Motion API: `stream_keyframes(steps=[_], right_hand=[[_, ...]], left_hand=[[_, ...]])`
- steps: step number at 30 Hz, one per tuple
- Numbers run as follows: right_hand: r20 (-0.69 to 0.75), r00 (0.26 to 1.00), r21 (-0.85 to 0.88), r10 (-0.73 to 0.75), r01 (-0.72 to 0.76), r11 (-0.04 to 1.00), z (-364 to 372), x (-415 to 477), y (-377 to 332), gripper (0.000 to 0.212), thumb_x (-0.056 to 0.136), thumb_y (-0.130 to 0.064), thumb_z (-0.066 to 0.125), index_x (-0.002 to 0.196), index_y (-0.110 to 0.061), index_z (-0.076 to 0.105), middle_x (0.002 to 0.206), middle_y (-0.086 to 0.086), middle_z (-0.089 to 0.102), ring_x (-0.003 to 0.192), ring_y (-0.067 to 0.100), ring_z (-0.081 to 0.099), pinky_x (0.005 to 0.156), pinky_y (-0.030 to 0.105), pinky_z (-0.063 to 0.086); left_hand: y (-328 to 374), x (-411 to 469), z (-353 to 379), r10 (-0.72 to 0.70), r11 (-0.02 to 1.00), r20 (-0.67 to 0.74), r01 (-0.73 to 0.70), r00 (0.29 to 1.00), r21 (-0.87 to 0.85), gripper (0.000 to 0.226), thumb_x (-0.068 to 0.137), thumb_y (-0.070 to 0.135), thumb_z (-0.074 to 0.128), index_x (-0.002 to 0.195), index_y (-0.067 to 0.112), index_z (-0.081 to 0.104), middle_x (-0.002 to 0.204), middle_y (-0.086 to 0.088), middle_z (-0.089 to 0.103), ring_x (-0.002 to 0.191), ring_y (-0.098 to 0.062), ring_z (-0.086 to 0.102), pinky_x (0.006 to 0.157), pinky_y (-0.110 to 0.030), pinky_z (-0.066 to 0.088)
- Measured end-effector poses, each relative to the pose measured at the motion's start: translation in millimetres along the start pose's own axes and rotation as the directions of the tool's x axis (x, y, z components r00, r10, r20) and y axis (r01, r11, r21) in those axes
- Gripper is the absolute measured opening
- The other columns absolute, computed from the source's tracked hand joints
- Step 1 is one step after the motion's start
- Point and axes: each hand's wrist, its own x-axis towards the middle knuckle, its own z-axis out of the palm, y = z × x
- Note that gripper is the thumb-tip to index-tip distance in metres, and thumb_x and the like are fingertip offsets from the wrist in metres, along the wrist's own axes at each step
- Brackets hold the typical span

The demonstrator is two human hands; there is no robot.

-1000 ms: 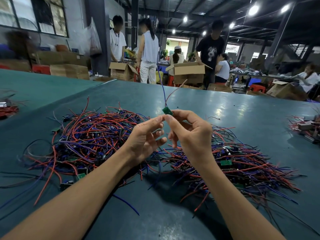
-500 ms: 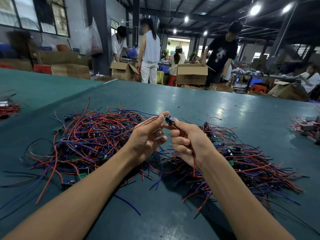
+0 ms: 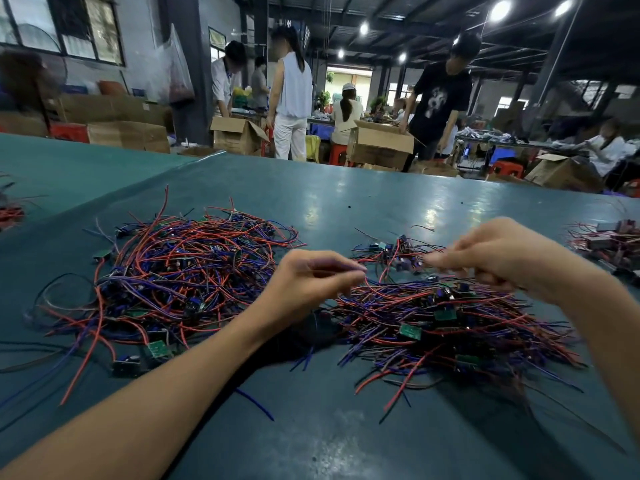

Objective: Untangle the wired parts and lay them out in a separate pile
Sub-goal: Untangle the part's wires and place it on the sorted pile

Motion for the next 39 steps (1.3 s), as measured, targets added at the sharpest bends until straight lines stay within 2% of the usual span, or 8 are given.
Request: stream_keyframes(steps=[11, 14, 17, 21, 30, 33, 35, 39], right_hand=[[-0.175, 0.974, -0.115, 0.143, -0.164, 0.980, -28.8, -12.0, 58.8, 0.036, 0.071, -0.049, 0.084, 0.079, -0.014, 0.081, 0.082, 0.007, 0.073, 0.073, 0.022, 0.062, 0.070, 0.035, 0.050], [-0.496, 0.867, -0.272, 0.052, -0.211, 0.939, -23.3, -2.3, 42.4, 0.042, 0.087, -0.040, 0.076, 0.122, -0.016, 0.069, 0.124, 0.010, 0.069, 0.115, 0.034, 0.060, 0.106, 0.051, 0.043], [-0.647, 0.742, -0.211, -0.177, 0.049, 0.976, 10.8, 4.9, -4.8, 0.032, 0.090, -0.032, 0.066, 0.121, -0.021, 0.068, 0.114, 0.006, 0.071, 0.109, 0.031, 0.064, 0.100, 0.051, 0.048], [-0.506, 0.729, -0.247, -0.462, 0.391, 0.887, 103.6, 24.8, -63.6, 0.019, 0.094, -0.022, 0.060, 0.099, -0.013, 0.076, 0.101, 0.011, 0.069, 0.096, 0.028, 0.063, 0.090, 0.040, 0.049], [-0.256, 0.859, -0.312, -0.444, 0.362, 0.879, 183.5, 56.7, -28.0, 0.020, 0.094, -0.014, 0.054, 0.086, -0.001, 0.065, 0.088, 0.017, 0.054, 0.086, 0.039, 0.056, 0.076, 0.041, 0.042], [-0.245, 0.833, -0.309, -0.496, 0.418, 0.854, 185.0, 53.9, -30.6, 0.021, 0.095, -0.018, 0.054, 0.090, -0.004, 0.069, 0.086, 0.012, 0.054, 0.083, 0.033, 0.056, 0.078, 0.040, 0.048], [-0.256, 0.835, -0.283, -0.488, 0.418, 0.863, 183.7, 53.8, -30.4, 0.023, 0.097, -0.019, 0.054, 0.095, -0.004, 0.071, 0.090, 0.011, 0.057, 0.085, 0.032, 0.057, 0.080, 0.039, 0.048], [-0.270, 0.832, -0.229, -0.486, 0.435, 0.871, 181.8, 50.7, -28.2, 0.022, 0.098, -0.019, 0.055, 0.099, -0.005, 0.072, 0.093, 0.010, 0.060, 0.087, 0.029, 0.057, 0.081, 0.039, 0.048]], left_hand=[[-3.2, -4.1, 26.1, 0.006, 0.945, 0.066, -0.027, 0.998, 0.326, 0.011, 0.089, 0.014, 0.078, 0.098, 0.010, 0.080, 0.070, 0.006, 0.074, 0.066, -0.001, 0.069, 0.068, -0.014, 0.050], [-0.6, -2.9, 23.3, 0.099, 0.884, 0.071, -0.120, 0.993, 0.452, 0.013, 0.088, 0.010, 0.078, 0.100, 0.011, 0.081, 0.085, 0.008, 0.073, 0.078, 0.000, 0.068, 0.075, -0.012, 0.049], [3.2, -2.7, 18.5, 0.119, 0.831, 0.148, -0.180, 0.982, 0.526, 0.024, 0.085, 0.001, 0.071, 0.100, 0.017, 0.082, 0.096, 0.002, 0.072, 0.091, -0.009, 0.066, 0.084, -0.018, 0.049], [10.0, -2.3, 12.9, 0.192, 0.794, 0.045, -0.182, 0.980, 0.580, 0.029, 0.075, -0.005, 0.051, 0.079, 0.007, 0.078, 0.082, -0.007, 0.073, 0.078, -0.024, 0.067, 0.074, -0.025, 0.052], [75.1, 6.4, -62.3, 0.377, 0.647, -0.233, -0.075, 0.896, 0.759, 0.029, 0.062, 0.005, 0.045, 0.063, 0.015, 0.071, 0.066, 0.003, 0.065, 0.062, -0.020, 0.062, 0.060, -0.036, 0.053], [93.5, 21.5, -100.9, -0.063, 0.344, -0.061, 0.079, 0.996, 0.936, 0.045, 0.068, 0.011, 0.050, 0.100, 0.033, 0.072, 0.102, 0.003, 0.066, 0.097, -0.023, 0.060, 0.087, -0.041, 0.053], [95.7, 26.1, -114.4, -0.505, 0.013, -0.056, 0.073, 0.861, 0.997, 0.056, 0.080, 0.009, 0.056, 0.122, 0.045, 0.065, 0.128, 0.008, 0.062, 0.120, -0.022, 0.054, 0.097, -0.040, 0.046], [91.3, 21.6, -122.6, -0.580, -0.103, -0.017, -0.052, 0.814, 0.993, 0.039, 0.089, 0.022, 0.065, 0.116, 0.049, 0.069, 0.118, 0.014, 0.071, 0.107, -0.015, 0.065, 0.092, -0.032, 0.053]])
